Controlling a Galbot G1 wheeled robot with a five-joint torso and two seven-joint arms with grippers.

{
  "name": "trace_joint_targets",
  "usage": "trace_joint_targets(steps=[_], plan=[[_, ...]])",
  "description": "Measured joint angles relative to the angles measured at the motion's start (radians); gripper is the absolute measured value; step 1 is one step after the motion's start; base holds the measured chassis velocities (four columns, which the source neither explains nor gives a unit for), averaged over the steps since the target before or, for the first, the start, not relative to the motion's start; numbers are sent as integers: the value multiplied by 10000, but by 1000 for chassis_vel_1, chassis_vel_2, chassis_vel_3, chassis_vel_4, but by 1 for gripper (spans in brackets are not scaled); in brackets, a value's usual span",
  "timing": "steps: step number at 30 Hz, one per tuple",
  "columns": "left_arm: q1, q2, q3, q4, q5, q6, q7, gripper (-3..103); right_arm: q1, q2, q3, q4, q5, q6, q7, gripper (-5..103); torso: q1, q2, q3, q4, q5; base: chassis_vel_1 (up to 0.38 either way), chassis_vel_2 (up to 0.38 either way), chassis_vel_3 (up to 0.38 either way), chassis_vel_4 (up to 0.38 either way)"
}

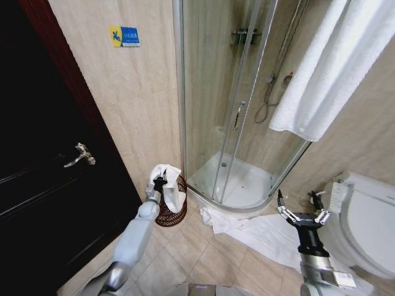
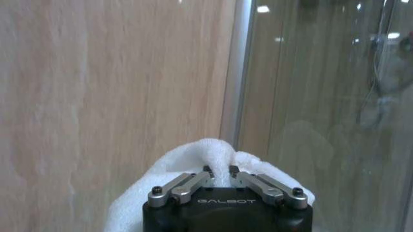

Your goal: Discard the used towel into the hamper.

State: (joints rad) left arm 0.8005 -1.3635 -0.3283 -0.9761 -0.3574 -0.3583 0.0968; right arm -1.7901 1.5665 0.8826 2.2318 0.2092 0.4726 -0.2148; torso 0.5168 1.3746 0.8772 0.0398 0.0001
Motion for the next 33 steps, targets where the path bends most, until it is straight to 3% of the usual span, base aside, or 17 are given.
trace_joint_targets(steps=[9, 19, 26, 33], plan=[[-612, -261, -13, 1504, 404, -155, 230, 4, -6, -41, -81, 744, 175, 56, -286, 100, -2, 0, -1, 1, -2, 0, 0, 0, 0], [-1945, -741, -173, 4264, 1395, -734, 526, 4, 63, -3, -183, 641, 168, 262, -370, 100, -1, 0, -1, 0, -1, 0, 0, 0, 0], [-2279, -1019, -232, 5092, 1803, -853, 577, 4, 72, 27, -149, 665, 145, 116, -386, 100, -1, 0, 0, -1, -1, 0, 0, 0, 0], [-2338, -1041, -270, 5170, 1845, -926, 577, 4, 106, 41, -184, 710, 141, 91, -384, 100, -2, 0, -1, 0, -1, 0, 0, 0, 0]])
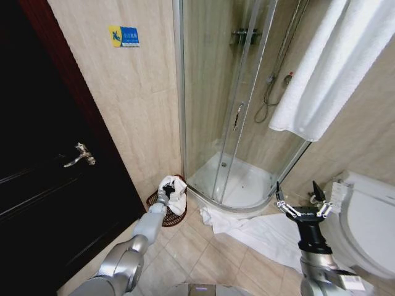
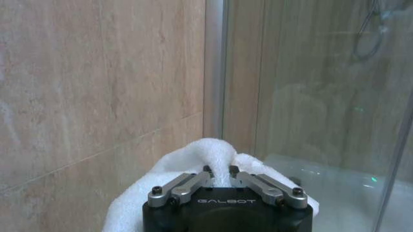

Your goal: Discard the used towel into the hamper.

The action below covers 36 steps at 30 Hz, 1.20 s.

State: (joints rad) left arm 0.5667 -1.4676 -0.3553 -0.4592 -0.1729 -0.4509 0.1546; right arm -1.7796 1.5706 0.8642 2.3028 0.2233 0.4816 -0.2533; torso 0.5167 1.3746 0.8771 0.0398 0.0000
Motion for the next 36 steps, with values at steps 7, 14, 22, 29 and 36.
trace_joint_targets(steps=[7, 14, 22, 29, 36], plan=[[66, 69, -119, -42, 5, -59, -47, 4, 43, -12, -54, 3, -4, 0, 32, 100, 0, 0, 0, 0, 0, -11, 15, 6, -13], [128, 89, -268, 24, 302, -146, -157, 4, 115, -41, -136, -217, -276, 533, 236, 100, 3, -1, 1, 1, 2, -58, 46, 68, -57], [72, -112, -529, 295, 784, -208, -541, 4, 106, -37, -153, -196, -299, 708, 239, 100, 0, 0, 0, 0, 0, -11, 0, 6, -14], [169, -140, -626, 271, 894, -205, -574, 4, 47, -48, -95, -28, -264, 419, 168, 100, -2, 0, -1, 1, 0, 0, 0, 0, 0], [151, -122, -675, 375, 971, -196, -804, 4, 61, -71, -157, 39, -244, 381, 174, 100, -4, 1, -1, 0, 1, -30, 28, 42, -39]])
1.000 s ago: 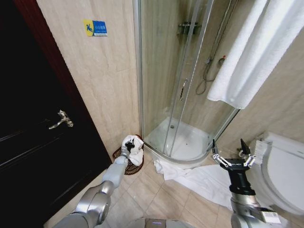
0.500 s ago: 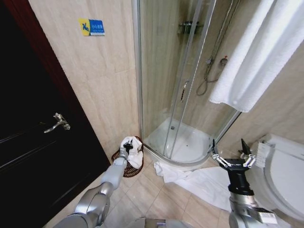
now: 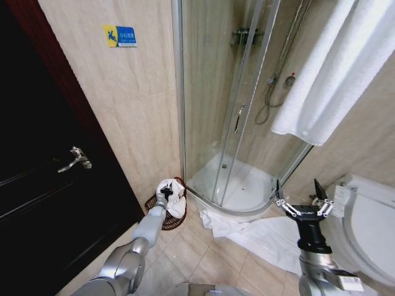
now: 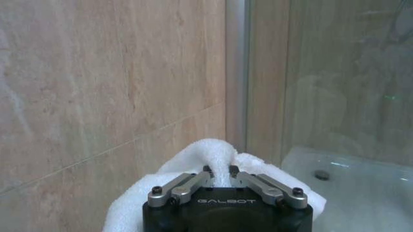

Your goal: Discard the used towel into the hamper.

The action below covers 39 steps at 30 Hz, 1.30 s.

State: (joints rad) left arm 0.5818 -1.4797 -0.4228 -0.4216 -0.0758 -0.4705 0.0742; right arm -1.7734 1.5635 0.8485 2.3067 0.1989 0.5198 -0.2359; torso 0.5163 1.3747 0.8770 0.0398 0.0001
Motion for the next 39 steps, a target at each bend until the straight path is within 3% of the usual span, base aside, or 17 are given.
trace_joint_targets(steps=[8, 11, 15, 17, 18, 19, 21, 25, 34, 39], plan=[[-4, -88, -100, 153, 277, 45, -258, 4, 11, -13, -36, 8, 72, 142, -26, 100, 3, 0, 0, 0, -1, -168, 161, 167, -164], [155, -136, -233, -5, 743, 330, -684, 4, 0, -6, -43, -17, 149, 289, -127, 100, 16, -3, 4, 1, 1, -178, 182, 193, -173], [380, -117, -322, -466, 808, 293, -981, 4, -24, 7, -44, -18, 183, 348, -226, 100, 21, -6, 7, 3, -3, -139, 101, 86, -56], [868, -59, -410, -1662, 209, -471, -1175, 4, -38, 56, -50, -56, 229, 424, -365, 100, 13, -5, 4, -7, -2, -73, 12, -9, 13], [868, -59, -410, -1662, 209, -471, -1175, 4, -38, 56, -50, -56, 229, 424, -365, 100, 13, -5, 4, -7, -2, -73, -12, -40, 13], [1188, 16, -436, -2423, -38, -628, -1262, 4, -41, 75, -79, -60, 227, 435, -377, 100, 5, -3, 1, -8, -5, 0, 0, 0, 0], [1670, 238, -408, -3362, -359, -628, -1359, 4, -41, 99, -128, -59, 202, 438, -377, 100, -5, 1, -2, 0, 0, 23, -18, -35, 10], [2068, 518, -366, -4079, -645, -636, -1397, 4, -23, 121, -174, -75, 157, 442, -388, 100, -7, 2, -2, 5, -2, 65, -36, -46, 54], [2547, 1044, -345, -5647, -2395, -931, -1713, 4, -17, 146, -188, -118, 130, 491, -423, 100, 6, -3, 8, -15, -26, -3, 0, 0, 4], [2585, 1296, -265, -6375, -2811, -873, -1769, 4, -19, 171, -195, -114, 134, 510, -450, 100, 4, -2, 5, -13, -18, 0, 0, 0, 0]])
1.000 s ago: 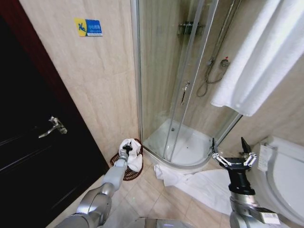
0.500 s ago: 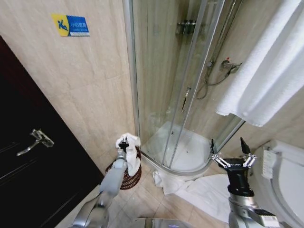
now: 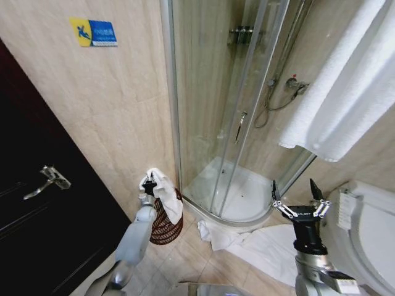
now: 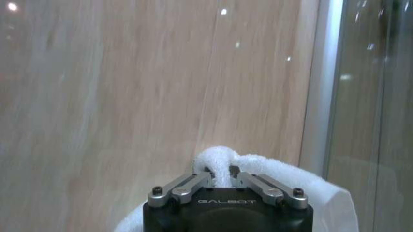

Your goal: Discard the used towel into the hamper.

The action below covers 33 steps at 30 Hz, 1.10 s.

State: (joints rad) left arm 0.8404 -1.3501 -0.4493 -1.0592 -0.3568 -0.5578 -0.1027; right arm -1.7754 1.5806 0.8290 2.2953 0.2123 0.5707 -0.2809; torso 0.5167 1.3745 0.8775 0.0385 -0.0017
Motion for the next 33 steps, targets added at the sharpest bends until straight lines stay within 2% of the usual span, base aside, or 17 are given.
trace_joint_targets(steps=[5, 6, 7, 8, 9, 10, 11, 12, 13, 14, 15, 16, 19, 20, 22, 27, 33], plan=[[95, 221, 66, -808, -294, 300, 6, 4, -2, 38, 22, -30, 29, 51, -2, 100, 0, 0, -3, 4, 16, 0, 0, 0, 0], [242, 330, 6, -1147, -527, 404, 443, 4, -2, 52, 39, -62, 32, 58, 9, 100, 2, 0, -5, 9, 24, 0, 0, 0, 0], [691, 606, -213, -1936, -697, 993, 1712, 4, 17, 77, 46, -107, 33, 59, 32, 100, 2, 2, -12, 32, 65, 24, 65, 10, -15], [691, 606, -213, -1936, -697, 993, 1712, 4, 17, 77, 46, -107, 33, 59, 32, 100, 2, 2, -12, 32, 65, 24, 65, 10, -15], [1136, 741, -299, -2350, -658, 1199, 2657, 4, 22, 83, 51, -114, 33, 56, 41, 100, -1, 5, -14, 40, 68, 24, 65, 73, -15], [1707, 931, -368, -2568, -516, 1193, 3521, 4, 41, 87, 67, -113, 33, 38, 71, 100, 0, 3, -10, 40, 22, 64, 112, 73, 3], [2234, 1159, -465, -2726, -417, 1214, 4152, 4, 69, 103, 71, -112, 33, 4, 122, 100, 7, 0, -5, 30, 3, 0, 0, 0, 0], [2661, 1381, -556, -2845, -417, 1256, 4606, 4, 96, 107, 74, -117, 33, -20, 163, 100, 7, 0, -6, 21, 14, 0, 0, 0, 0], [2661, 1381, -556, -2845, -417, 1256, 4606, 4, 96, 107, 74, -117, 33, -20, 163, 100, 7, 0, -6, 21, 14, 0, 0, 0, 0], [3043, 1634, -667, -2946, -431, 1371, 5003, 4, 128, 112, 85, -149, 35, -55, 200, 100, 1, 1, -7, 24, 32, 0, 0, 0, 0], [3398, 1941, -784, -3051, -507, 1457, 5388, 4, 170, 121, 87, -194, 38, -84, 221, 100, -1, 2, -7, 19, 21, 0, 0, 0, 0], [3636, 2190, -843, -3115, -628, 1462, 5582, 4, 218, 136, 84, -250, 39, -97, 232, 100, -1, 2, -7, 18, 8, 0, 0, 0, 0], [3928, 2671, -932, -3238, -825, 1483, 5744, 4, 325, 192, 34, -411, 51, -99, 229, 100, -2, 2, -7, 20, 31, 0, 0, 0, 0], [3953, 2785, -935, -3259, -855, 1483, 5749, 4, 350, 217, 6, -471, 65, -96, 218, 100, -2, 2, -6, 16, 25, 0, 0, 0, 0], [3954, 2855, -914, -3270, -862, 1505, 5755, 4, 372, 242, -23, -533, 88, -91, 191, 100, -2, 2, -5, 12, 11, 0, 0, 0, 0], [3789, 2954, -644, -3186, -868, 1779, 5813, 4, 504, 271, -57, -651, 238, -90, 87, 100, 0, 2, -4, 9, 15, 0, 0, 0, 0], [3639, 3303, -363, -2695, -591, 1708, 6545, 4, 661, 275, 64, -906, 588, 10, -42, 100, 0, 2, -3, 14, 17, 0, 0, 0, 0]])
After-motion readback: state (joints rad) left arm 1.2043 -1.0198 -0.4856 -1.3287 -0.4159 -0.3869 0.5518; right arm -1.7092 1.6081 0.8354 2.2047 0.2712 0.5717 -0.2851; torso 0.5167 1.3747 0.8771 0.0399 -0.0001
